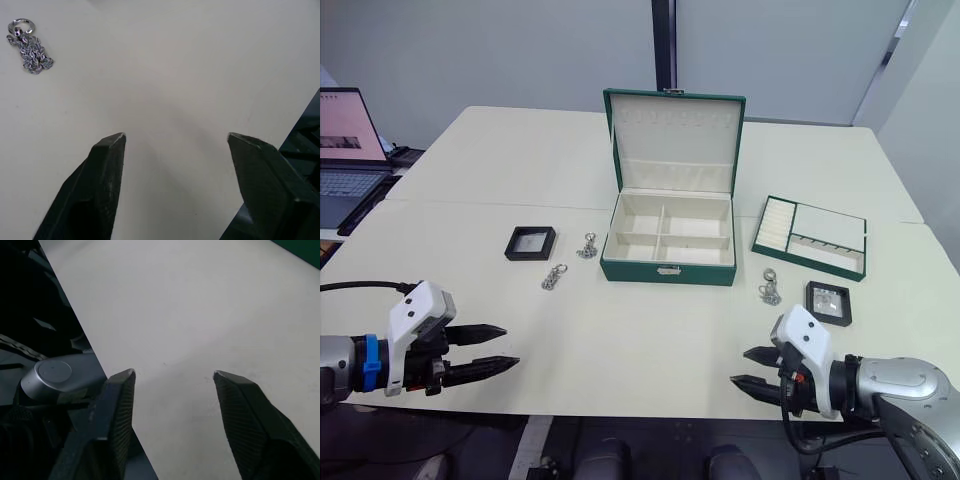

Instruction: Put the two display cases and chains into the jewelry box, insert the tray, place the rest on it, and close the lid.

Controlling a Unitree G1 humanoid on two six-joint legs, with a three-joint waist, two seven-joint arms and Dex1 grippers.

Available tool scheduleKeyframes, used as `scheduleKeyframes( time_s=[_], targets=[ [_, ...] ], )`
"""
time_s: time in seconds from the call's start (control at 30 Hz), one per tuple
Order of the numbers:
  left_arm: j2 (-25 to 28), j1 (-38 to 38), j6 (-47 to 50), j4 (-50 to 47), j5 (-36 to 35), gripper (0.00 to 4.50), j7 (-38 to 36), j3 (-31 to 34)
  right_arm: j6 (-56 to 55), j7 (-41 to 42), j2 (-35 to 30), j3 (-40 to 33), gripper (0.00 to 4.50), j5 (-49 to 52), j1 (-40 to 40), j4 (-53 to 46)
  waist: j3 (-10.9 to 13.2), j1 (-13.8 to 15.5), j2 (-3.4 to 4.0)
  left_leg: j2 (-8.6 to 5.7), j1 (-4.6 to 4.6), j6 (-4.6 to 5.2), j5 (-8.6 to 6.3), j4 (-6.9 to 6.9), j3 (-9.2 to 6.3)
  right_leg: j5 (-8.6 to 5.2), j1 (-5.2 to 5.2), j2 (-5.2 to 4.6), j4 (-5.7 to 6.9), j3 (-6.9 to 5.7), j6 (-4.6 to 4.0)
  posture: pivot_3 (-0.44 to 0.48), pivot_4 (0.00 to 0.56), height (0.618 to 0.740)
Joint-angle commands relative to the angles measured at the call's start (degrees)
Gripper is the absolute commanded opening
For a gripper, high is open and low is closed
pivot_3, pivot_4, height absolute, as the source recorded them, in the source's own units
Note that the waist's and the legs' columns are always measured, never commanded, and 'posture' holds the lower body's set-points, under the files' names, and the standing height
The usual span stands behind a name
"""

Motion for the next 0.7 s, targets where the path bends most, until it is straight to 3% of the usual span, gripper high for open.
scheduleKeyframes(
  time_s=[0.03,0.1,0.3,0.5,0.7],
  targets=[
    [1.4,1.0,-1.5,-0.1,-0.4,4.47,-0.6,3.0,-2.2,-0.8,-1.1,-0.6,3.79,1.4,0.4,-1.1,0.0,0.0,0.00,0.00,0.00,0.00,0.00,0.00,0.00,0.00,0.00,0.00,0.00,0.00,0.00,0.000,0.150,0.740],
    [1.1,1.1,-2.2,-0.2,-0.3,4.50,0.1,3.3,-2.9,-1.0,-1.6,-0.6,4.45,1.7,0.9,-1.1,0.0,0.0,0.00,0.00,-0.01,0.00,0.00,0.00,0.00,0.00,0.01,0.00,0.00,0.01,0.00,0.000,0.150,0.740],
    [-4.4,-1.9,-5.7,-1.7,-2.5,4.50,5.6,4.3,-10.9,-1.2,-0.7,-2.9,4.45,1.9,1.7,-3.2,0.0,0.0,-0.01,0.00,-0.02,0.00,0.00,0.00,0.00,0.00,0.03,0.00,0.00,0.00,0.00,0.000,0.150,0.740],
    [-14.7,-6.8,-7.6,-3.3,-11.2,4.50,11.7,7.2,-12.3,-5.8,0.0,-4.5,4.45,10.9,-7.1,-6.2,-0.1,-0.1,-0.04,0.00,-0.02,0.00,0.00,0.01,0.05,0.00,0.28,0.00,0.02,0.06,0.00,0.000,0.150,0.740],
    [-13.4,-5.8,-6.3,-5.0,-12.3,4.50,14.7,6.9,-11.4,-10.1,-1.8,-1.9,4.45,14.7,-11.2,-5.0,-0.1,0.0,-0.17,0.01,-0.03,0.00,0.00,0.01,-0.03,0.00,0.30,0.01,0.00,0.01,0.00,0.000,0.150,0.740]
  ],
)
